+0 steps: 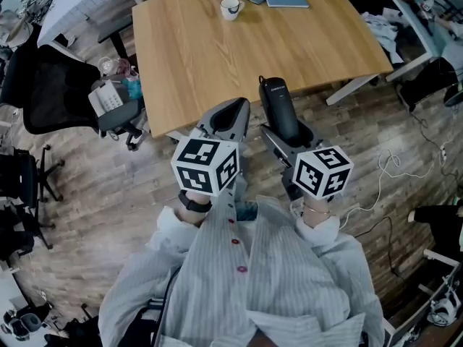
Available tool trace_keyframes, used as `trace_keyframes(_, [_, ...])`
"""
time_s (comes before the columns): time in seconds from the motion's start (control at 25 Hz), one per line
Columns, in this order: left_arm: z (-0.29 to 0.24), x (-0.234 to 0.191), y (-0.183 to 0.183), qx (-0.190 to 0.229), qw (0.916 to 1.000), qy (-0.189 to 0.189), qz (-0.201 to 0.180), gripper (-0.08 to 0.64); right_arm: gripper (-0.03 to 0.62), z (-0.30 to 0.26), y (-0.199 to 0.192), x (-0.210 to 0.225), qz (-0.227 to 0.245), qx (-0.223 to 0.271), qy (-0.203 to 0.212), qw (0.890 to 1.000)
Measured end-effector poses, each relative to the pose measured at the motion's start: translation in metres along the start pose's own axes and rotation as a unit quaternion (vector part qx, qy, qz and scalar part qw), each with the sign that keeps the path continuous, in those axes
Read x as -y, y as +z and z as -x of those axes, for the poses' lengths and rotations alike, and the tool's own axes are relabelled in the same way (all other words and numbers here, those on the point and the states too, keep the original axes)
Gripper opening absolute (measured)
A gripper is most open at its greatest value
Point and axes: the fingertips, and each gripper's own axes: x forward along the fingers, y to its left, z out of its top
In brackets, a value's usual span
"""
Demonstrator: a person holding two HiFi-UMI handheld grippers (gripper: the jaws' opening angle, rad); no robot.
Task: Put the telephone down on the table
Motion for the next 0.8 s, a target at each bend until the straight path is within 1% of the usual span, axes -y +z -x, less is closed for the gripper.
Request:
trace_keyframes(0.28, [-0.023,-0.037,0.009,-0.006,0.9997,-0.022,-0.003,0.017,0.334,-0.038,0.012,0.008,-0.007,0.008,-0.024,1.0])
trace_keyframes(0.56, [-0.045,-0.045,0.009,-0.014,0.9992,-0.037,0.0,0.017,0.334,-0.047,0.015,0.027,-0.023,0.01,-0.041,0.999])
trace_keyframes(0.8, [-0.073,-0.054,0.011,-0.025,0.9992,-0.032,-0.002,0.017,0.334,-0.059,0.027,0.059,-0.04,0.013,-0.045,0.998])
